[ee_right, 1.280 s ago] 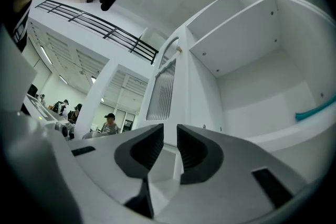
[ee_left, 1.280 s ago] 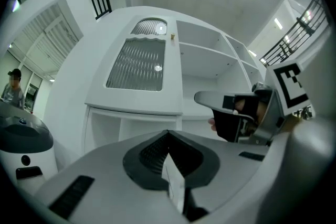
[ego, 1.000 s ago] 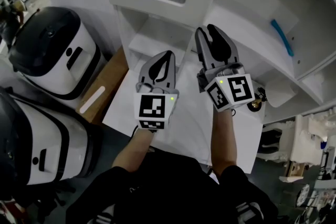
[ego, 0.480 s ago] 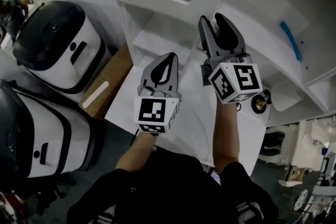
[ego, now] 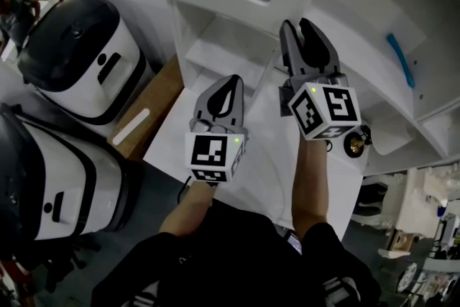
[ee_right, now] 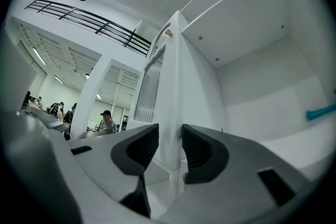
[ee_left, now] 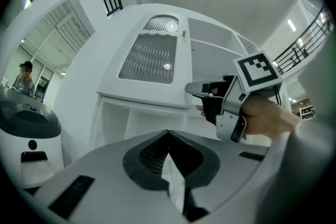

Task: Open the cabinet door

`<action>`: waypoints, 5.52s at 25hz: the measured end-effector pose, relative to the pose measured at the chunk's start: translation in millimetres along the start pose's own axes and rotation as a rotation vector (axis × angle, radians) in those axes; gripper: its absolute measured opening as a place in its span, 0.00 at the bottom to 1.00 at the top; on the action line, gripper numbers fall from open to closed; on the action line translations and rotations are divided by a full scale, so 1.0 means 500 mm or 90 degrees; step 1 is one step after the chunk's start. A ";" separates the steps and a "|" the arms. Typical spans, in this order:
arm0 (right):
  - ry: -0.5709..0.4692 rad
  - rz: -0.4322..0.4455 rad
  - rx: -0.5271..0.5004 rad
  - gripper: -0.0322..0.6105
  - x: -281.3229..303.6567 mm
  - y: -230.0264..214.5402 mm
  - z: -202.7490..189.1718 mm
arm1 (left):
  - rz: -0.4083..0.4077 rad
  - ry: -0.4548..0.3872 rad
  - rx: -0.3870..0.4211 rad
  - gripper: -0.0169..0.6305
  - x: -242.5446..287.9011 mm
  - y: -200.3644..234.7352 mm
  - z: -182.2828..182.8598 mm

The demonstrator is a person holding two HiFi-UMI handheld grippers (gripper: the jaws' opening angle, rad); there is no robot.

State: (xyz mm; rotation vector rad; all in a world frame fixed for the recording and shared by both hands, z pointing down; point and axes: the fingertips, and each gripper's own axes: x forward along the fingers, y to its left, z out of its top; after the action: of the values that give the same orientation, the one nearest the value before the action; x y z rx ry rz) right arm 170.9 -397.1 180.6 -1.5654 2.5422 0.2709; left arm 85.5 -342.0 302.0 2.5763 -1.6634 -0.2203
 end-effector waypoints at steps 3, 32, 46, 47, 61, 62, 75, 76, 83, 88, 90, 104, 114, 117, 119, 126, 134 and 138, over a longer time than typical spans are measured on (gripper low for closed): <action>-0.008 0.015 0.009 0.26 -0.003 0.003 0.001 | 0.000 0.003 -0.003 0.04 -0.002 0.001 -0.007; -0.135 0.150 0.086 0.17 -0.107 0.125 0.036 | 0.005 0.003 0.000 0.04 -0.077 0.026 -0.010; -0.161 0.166 0.065 0.17 -0.141 0.208 0.048 | 0.007 0.001 0.009 0.04 -0.125 0.048 -0.007; -0.163 0.168 0.065 0.17 -0.143 0.215 0.049 | 0.009 0.000 0.010 0.04 -0.129 0.052 -0.006; -0.192 0.211 0.083 0.15 -0.163 0.296 0.061 | 0.032 -0.002 0.011 0.04 -0.176 0.097 -0.006; -0.193 0.216 0.084 0.15 -0.164 0.301 0.062 | 0.035 -0.003 0.010 0.04 -0.179 0.100 -0.006; -0.203 0.295 0.084 0.15 -0.161 0.396 0.066 | 0.071 -0.006 0.008 0.04 -0.211 0.146 -0.005; -0.204 0.299 0.084 0.15 -0.160 0.402 0.067 | 0.074 -0.008 0.007 0.04 -0.213 0.149 -0.003; -0.195 0.344 0.075 0.14 -0.150 0.468 0.070 | 0.095 -0.018 0.001 0.04 -0.242 0.180 0.003; -0.197 0.351 0.087 0.14 -0.134 0.510 0.072 | 0.116 -0.027 -0.001 0.04 -0.266 0.215 0.012; -0.193 0.356 0.081 0.14 -0.128 0.533 0.070 | 0.126 -0.029 -0.005 0.04 -0.279 0.230 0.011; -0.176 0.369 0.030 0.14 -0.052 0.675 0.061 | 0.192 -0.050 -0.009 0.04 -0.351 0.335 0.028; -0.145 0.384 0.003 0.14 0.027 0.757 0.047 | 0.225 -0.061 -0.006 0.04 -0.379 0.383 0.037; -0.123 0.373 -0.014 0.14 0.047 0.776 0.043 | 0.232 -0.060 -0.006 0.04 -0.392 0.396 0.036; -0.113 0.367 -0.017 0.14 0.054 0.785 0.043 | 0.234 -0.059 -0.008 0.04 -0.400 0.403 0.034; -0.122 0.348 0.034 0.14 0.010 0.749 0.043 | 0.194 -0.046 -0.022 0.04 -0.384 0.389 0.006; -0.038 0.185 0.027 0.14 -0.040 0.576 -0.044 | 0.066 -0.012 -0.050 0.04 -0.284 0.271 -0.038; -0.007 0.104 0.030 0.13 -0.080 0.474 -0.079 | 0.004 0.005 -0.058 0.04 -0.233 0.198 -0.061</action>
State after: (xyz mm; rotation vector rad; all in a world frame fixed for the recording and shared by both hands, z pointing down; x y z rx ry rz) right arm -24.1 -266.9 246.1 -1.3382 2.6516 0.2346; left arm -46.1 -277.4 354.9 2.5023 -1.6182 -0.2781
